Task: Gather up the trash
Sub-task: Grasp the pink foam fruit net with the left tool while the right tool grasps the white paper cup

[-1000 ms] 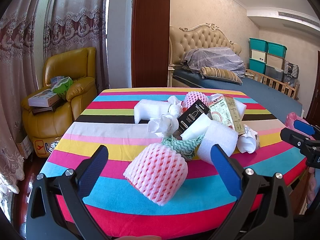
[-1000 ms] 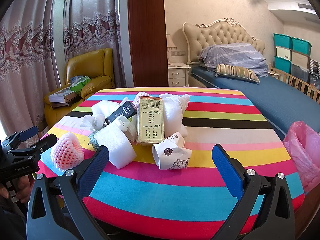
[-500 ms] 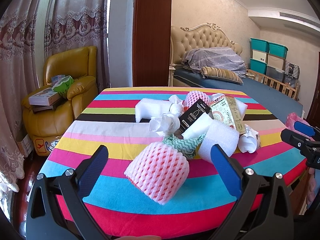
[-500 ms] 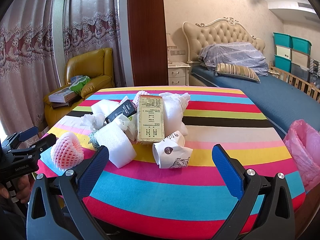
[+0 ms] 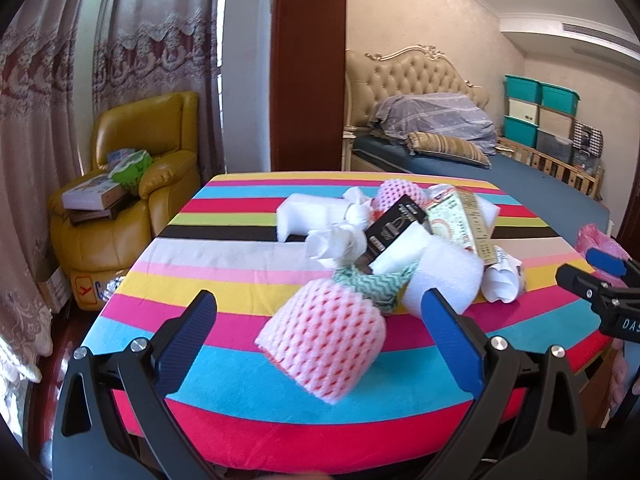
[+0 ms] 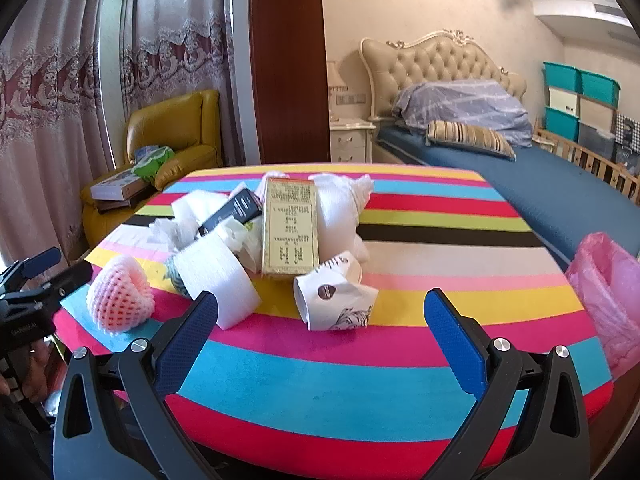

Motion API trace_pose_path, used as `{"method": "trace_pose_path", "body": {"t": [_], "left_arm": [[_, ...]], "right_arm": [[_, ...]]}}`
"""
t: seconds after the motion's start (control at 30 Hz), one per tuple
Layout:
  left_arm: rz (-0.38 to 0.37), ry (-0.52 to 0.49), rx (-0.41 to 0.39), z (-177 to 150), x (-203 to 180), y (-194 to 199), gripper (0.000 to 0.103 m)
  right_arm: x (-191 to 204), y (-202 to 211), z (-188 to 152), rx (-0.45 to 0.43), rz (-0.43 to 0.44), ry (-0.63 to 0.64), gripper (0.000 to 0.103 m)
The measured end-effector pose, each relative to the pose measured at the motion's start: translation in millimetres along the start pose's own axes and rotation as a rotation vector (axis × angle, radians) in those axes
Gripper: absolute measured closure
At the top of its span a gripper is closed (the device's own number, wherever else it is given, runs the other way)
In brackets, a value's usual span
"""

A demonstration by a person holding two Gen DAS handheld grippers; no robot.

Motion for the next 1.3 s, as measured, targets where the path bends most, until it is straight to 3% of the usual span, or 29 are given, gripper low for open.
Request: {"method": "trace_pose_path", "body": {"t": [0.2,0.63,0.73,0.8,0.87,0.93,1.03,1.3], "left_arm": [[-0.063,0.032,0.118,-11.9,10.0,-23.6,0.004],[-0.056,0.001,0.286,-28.1,9.8,-86.0,0.005],[-0.068,-0.038,0.291,-26.9,5.3,-95.2,0.019],[-0.073,-0.060,0.293,-26.1,1.2,-99.4,0.023],[-0.080,-0.086,0.286,-24.4,-3.9,-102.4,0.032],[-0.077,-0.111,0.260,-20.5,-8.7,-102.6,0.039],[-0.089,-0.138,0.231,-13.6,-16.0,-100.0,0.054],[-0.098,-0.179,0.093,3.0,-32.1,-75.3,0.059]], "right_arm": [[-6.2,-25.7,-7.8,0.055,-0.019,-0.002,0.007],[-11.2,-69.7,-3.3,0.122,0.012,-0.014,0.007],[-14.4,-80.4,4.0,0.129,0.016,-0.035,0.007],[-15.9,-88.0,5.7,0.142,0.022,-0.040,0.008],[-18.3,-94.7,5.4,0.159,0.051,-0.051,0.020],[-19.5,-97.3,5.0,0.171,0.061,-0.056,0.041],[-18.9,-93.8,3.8,0.154,0.058,-0.044,0.043],[-24.8,-58.8,10.1,0.033,0.022,-0.027,0.043]]}}
Point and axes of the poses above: each gripper's, at about its wrist camera, not at the fingertips, and y roughly against the way its jaws point, x to its left, z to its top, the point moved 5 cm from there along -y, roughly the way its jaws point, and after that the axes turned 9 degrees about x, right-handed, at the moved point
